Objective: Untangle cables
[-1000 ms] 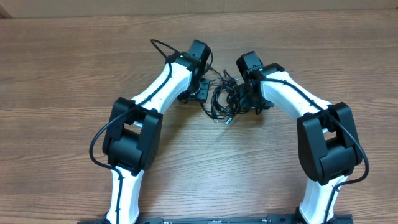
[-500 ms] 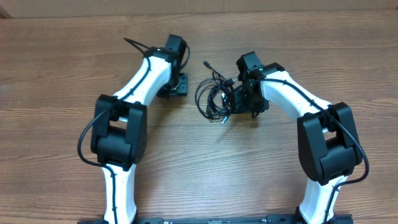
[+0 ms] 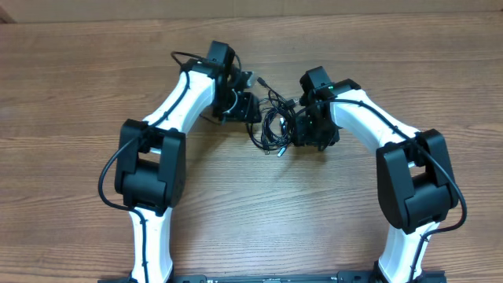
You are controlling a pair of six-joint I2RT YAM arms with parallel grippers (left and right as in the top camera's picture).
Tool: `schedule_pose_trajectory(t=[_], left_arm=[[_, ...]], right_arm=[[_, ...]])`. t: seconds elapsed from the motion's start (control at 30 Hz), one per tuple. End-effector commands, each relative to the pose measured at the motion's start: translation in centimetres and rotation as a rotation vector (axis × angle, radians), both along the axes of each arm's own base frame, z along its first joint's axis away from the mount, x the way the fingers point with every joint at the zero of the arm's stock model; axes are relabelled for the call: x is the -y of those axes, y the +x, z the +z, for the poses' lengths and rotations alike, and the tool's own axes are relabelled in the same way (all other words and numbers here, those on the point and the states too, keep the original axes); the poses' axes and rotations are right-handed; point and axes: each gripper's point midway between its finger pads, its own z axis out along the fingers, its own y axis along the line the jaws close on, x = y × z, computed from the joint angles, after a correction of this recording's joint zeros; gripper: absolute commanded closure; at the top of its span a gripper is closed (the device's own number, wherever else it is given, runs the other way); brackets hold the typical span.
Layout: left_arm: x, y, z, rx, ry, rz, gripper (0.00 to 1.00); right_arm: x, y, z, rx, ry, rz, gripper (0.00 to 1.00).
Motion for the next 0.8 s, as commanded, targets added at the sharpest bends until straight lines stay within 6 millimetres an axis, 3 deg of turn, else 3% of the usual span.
schedule_pose_trajectory(t=[0.0, 0.07, 0.23, 0.3, 0.33, 0.37, 0.43, 0.63, 0.77], left_arm=[[1.8, -0.6, -0.9, -0.005, 0.006, -0.022, 0.38], [1.5, -0.7, -3.4, -0.028, 0.129, 0.054, 0.37], [3.0, -1.5, -6.6, -0.055, 0.150, 0.027, 0.41], [2.9, -1.3, -6.3, -0.059, 0.152, 0.033, 0.52], [2.7, -1.2, -6.1, -0.063, 0.154, 0.038, 0.66], [2.2, -1.0, -5.9, -0.062, 0.167, 0.046, 0.77], [0.7, -0.5, -6.0, -0.057, 0.226, 0.076, 0.88], [-5.6, 0.5, -6.1, -0.056, 0.455, 0.210, 0.91], [-7.4, 0.4, -6.0, -0.093, 0.475, 0.263, 0.91]], right_arm=[[-0.3, 0.7, 0.7, 0.013, 0.035, -0.009, 0.50], [-0.2, 0.6, 0.5, 0.007, 0.032, -0.014, 0.49], [0.7, 0.7, 0.1, 0.007, -0.019, -0.110, 0.49], [1.3, 0.8, -0.1, 0.013, -0.054, -0.144, 0.50], [1.7, 0.8, -0.2, 0.019, -0.077, -0.152, 0.50], [2.2, 0.9, -0.3, 0.026, -0.103, -0.162, 0.50], [3.4, 1.0, -0.5, 0.043, -0.168, -0.182, 0.51], [4.4, 0.8, -1.0, 0.055, -0.218, -0.183, 0.50], [4.0, 0.7, -1.2, 0.051, -0.199, -0.164, 0.50]])
